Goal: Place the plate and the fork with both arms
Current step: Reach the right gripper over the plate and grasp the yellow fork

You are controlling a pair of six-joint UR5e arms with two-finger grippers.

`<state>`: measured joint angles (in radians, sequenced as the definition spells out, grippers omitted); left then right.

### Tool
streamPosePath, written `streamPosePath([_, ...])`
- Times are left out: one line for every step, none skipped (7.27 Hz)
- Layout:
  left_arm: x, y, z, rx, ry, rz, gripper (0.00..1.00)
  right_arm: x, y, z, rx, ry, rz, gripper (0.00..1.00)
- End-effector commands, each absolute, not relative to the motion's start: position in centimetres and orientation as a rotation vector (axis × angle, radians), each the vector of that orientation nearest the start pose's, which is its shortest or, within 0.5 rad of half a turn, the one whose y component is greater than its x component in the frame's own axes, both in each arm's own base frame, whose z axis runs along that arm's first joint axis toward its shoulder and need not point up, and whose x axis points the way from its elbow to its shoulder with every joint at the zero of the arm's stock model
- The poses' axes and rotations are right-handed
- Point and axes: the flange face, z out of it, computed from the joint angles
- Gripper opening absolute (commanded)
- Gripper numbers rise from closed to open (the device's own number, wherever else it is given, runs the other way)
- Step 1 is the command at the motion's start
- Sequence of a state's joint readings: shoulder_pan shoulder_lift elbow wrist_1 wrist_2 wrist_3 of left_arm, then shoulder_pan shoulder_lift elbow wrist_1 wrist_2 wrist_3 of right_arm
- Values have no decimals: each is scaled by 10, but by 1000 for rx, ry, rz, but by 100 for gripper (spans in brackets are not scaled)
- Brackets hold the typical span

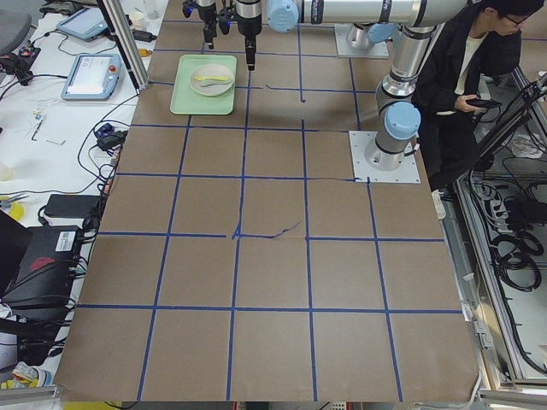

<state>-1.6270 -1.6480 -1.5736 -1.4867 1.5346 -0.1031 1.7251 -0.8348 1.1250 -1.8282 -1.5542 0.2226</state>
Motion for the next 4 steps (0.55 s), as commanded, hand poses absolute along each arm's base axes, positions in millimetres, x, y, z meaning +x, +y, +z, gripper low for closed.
streamPosePath([-166, -512, 454, -75, 3178, 0, 100, 286, -730, 229, 99, 3135, 76, 34])
streamPosePath([-165, -512, 454, -75, 3178, 0, 100, 301, -727, 217, 92, 3122, 59, 30])
streamPosePath([-166, -513, 452, -76, 3177, 5, 100, 308, -724, 210, 80, 3123, 71, 30])
streamPosePath([-166, -513, 453, -75, 3178, 0, 100, 316, -721, 214, 85, 3122, 62, 31])
